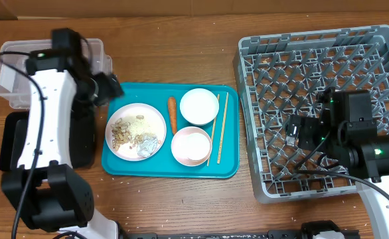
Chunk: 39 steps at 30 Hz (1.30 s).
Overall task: Sort waste into correct bins and load items into the dishwasher
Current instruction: 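Carry the wrapper left and drop it into the clear bin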
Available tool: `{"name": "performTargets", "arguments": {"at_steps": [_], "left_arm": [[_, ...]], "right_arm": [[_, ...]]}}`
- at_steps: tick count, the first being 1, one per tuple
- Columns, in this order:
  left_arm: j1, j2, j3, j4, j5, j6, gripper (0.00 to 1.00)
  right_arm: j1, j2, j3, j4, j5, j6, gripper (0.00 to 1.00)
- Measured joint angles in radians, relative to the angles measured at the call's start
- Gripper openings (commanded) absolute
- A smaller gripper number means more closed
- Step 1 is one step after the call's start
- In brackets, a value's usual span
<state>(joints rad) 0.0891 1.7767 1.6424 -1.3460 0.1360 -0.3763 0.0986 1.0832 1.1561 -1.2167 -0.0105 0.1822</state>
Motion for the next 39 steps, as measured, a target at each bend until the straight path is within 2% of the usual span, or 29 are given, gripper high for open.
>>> {"name": "performTargets", "arguments": {"at_steps": [3,6,16,29,33,39], "left_arm": [[-0.064,-0.001,-0.011,-0.087,-0.005,0.022,0.96],[-0.127,-0.002,-0.048,-0.095,-0.026,0.040,0.96],[-0.263,-0.002,-0.306,0.122,-0.076,0.055,0.92],[-0.288,-0.002,-0.425,0.300,-0.126,0.066,0.84],[-0.304,-0.002,-0.449,0.325,-0.126,0.070,0.74],[-0.312,-0.002,-0.454,0.342,-0.126,0.073,0.73]], "right_arm": [[0.000,0.000,0.000,-0.004,0.000,0.000,1.00],[0.000,0.000,0.000,-0.010,0.000,0.000,1.00],[0.000,0.000,0.000,-0.027,0.000,0.000,1.00],[0.000,0.000,0.000,-0.031,0.000,0.000,1.00],[0.000,0.000,0.000,-0.032,0.000,0.000,1.00],[0.000,0.000,0.000,-0.032,0.000,0.000,1.00]]}}
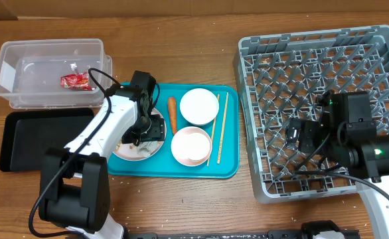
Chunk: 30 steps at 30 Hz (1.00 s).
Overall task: Sort waste into correct bins and load items into the dishwasher
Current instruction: 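Carry the wrapper left and drop it into the clear bin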
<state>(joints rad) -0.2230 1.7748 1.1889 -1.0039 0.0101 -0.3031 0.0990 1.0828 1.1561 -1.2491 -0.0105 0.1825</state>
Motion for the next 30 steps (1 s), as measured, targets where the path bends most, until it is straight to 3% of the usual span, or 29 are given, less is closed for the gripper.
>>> {"name": "performTargets", "arguments": {"at_steps": [30], "left_arm": [[0.000,0.020,-0.005,0.024,0.000,0.000,0.64]], "right_arm": [[0.000,0.000,0.000,-0.008,0.000,0.000,1.00]]}}
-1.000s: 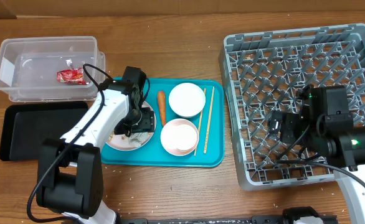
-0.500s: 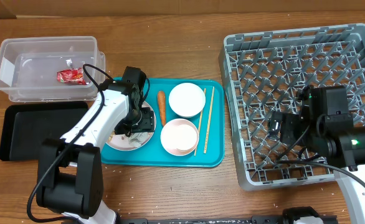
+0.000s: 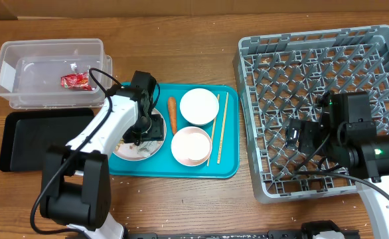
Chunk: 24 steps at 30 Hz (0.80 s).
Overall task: Sort waste into correct bins and load items into the dishwasher
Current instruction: 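Carry the wrapper left and drop it into the clear bin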
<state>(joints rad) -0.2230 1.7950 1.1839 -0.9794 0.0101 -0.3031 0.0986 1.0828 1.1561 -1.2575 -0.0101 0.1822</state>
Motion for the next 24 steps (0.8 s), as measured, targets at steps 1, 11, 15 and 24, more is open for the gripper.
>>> {"name": "performTargets", "arguments": {"at_steps": [1,11,15,24], "left_arm": [[0.000,0.007,0.000,0.000,0.000,0.000,0.63],[0.000,0.024,-0.008,0.000,-0.004,0.009,0.09],[0.000,0.024,-0.008,-0.015,-0.007,0.011,0.04],[0.001,0.029,0.144,-0.188,-0.028,0.012,0.04]], "right_arm": [[0.000,0.000,0.000,0.000,0.000,0.000,1.00],[0.000,0.000,0.000,0.000,0.000,0.000,1.00],[0.000,0.000,0.000,0.000,0.000,0.000,1.00],[0.000,0.000,0.000,0.000,0.000,0.000,1.00]]}}
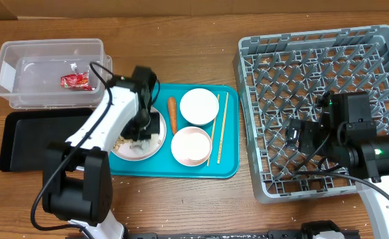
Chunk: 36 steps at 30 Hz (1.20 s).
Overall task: Sort waste into correct bins and load items into the dishwasher
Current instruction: 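Carry the wrapper left and drop it into the clear bin, then move the left gripper to the white bowl and grasp its rim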
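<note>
A white plate [132, 150] with food scraps lies at the left of the teal tray [181, 170]. My left gripper [148, 130] hangs low over the plate's right half, and its jaws are hidden under the wrist. No foil ball shows on the plate. On the tray also lie a carrot [172, 114], two white bowls [199, 105] [191, 145] and a pair of chopsticks [218, 129]. My right gripper [293, 133] hovers over the grey dishwasher rack [314, 60], and its state is unclear.
A clear plastic bin [48, 48] at the back left holds a red wrapper [75, 81]. A black bin [28, 143] lies in front of it. The rack fills the right side of the table.
My left arm has shifted slightly toward the back over the plate, so more of the plate's front shows. The right arm has not moved.
At first my left gripper was at the clear bin's right end, and a crumpled foil ball lay on the plate. Then the gripper was down on the plate over the foil, with a red wrapper showing in the bin. It stayed there and now sits slightly further back.
</note>
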Available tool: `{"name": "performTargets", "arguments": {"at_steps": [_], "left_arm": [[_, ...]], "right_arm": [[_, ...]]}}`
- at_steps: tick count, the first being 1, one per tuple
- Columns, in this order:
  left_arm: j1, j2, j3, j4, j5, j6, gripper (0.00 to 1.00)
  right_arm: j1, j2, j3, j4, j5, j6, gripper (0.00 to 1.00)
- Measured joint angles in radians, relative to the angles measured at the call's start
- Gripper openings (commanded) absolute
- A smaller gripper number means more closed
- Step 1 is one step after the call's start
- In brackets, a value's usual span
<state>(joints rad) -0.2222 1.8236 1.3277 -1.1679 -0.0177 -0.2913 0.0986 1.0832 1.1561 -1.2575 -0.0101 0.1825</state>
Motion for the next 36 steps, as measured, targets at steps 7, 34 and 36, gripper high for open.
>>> {"name": "performTargets", "arguments": {"at_steps": [7,34,36], "left_arm": [[0.040,0.002,0.283,-0.127,-0.054,0.000,0.04],[0.435,0.111,0.446,0.262,-0.144,0.001,0.73],[0.436,0.110,0.449,0.251,-0.140,0.000,0.75]], "right_arm": [[0.000,0.000,0.000,0.000,0.000,0.000,1.00],[0.000,0.000,0.000,0.000,0.000,0.000,1.00],[0.000,0.000,0.000,-0.001,0.000,0.000,1.00]]}}
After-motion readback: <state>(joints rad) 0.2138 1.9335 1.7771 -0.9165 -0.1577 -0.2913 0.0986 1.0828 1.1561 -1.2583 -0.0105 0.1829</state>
